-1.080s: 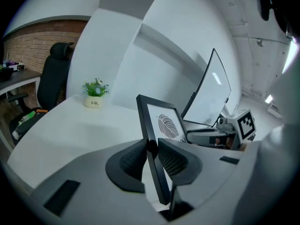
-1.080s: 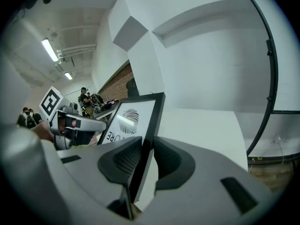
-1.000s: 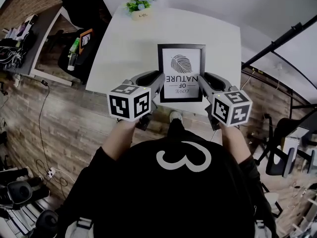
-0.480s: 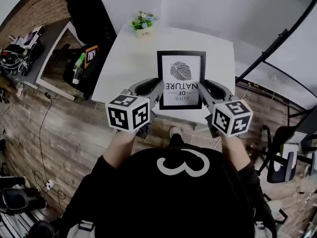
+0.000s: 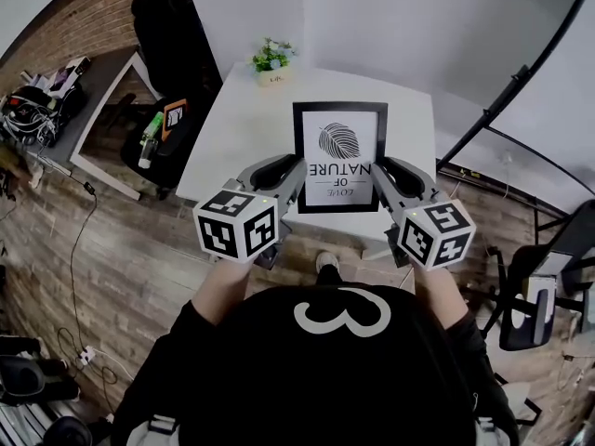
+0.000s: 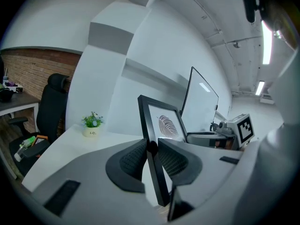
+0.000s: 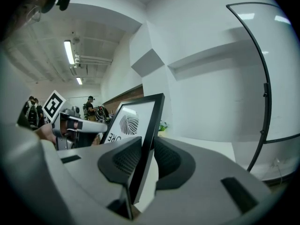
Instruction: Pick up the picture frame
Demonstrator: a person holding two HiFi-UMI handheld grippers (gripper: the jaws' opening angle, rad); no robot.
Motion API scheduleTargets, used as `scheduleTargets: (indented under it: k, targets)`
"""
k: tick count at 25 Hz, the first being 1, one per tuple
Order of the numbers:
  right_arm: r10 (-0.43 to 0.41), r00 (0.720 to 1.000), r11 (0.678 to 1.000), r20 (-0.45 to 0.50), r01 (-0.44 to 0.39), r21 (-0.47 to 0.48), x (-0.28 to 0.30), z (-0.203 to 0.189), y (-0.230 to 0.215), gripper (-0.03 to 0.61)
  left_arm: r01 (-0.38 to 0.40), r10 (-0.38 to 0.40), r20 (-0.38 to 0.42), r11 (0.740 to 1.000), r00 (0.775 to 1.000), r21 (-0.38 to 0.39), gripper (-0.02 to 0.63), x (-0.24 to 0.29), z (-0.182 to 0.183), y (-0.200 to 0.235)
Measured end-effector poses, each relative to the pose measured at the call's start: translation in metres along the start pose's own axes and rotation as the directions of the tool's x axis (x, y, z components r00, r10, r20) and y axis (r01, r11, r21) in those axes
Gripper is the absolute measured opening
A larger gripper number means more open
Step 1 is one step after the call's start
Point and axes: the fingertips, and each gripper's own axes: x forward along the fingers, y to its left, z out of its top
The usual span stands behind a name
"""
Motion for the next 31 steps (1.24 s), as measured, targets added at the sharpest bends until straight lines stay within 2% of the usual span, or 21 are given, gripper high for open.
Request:
scheduleTargets:
  k: [20, 31]
  targets:
    - [0.000, 1.000, 1.000, -0.013, 0.000, 0.009, -0.012, -0.011, 0.021, 0.095, 0.004, -0.004, -0.004, 1.000, 1.000, 0.007, 0.086, -0.023, -0.013, -0.004]
    - [-0.011, 1.000, 1.000, 0.004, 0.011, 0.001, -0.042, -0.018, 0.032, 0.095, 0.018, -0.019, 0.010, 1.000, 1.000, 0.010, 0.086, -0.039, -0.024, -0.027]
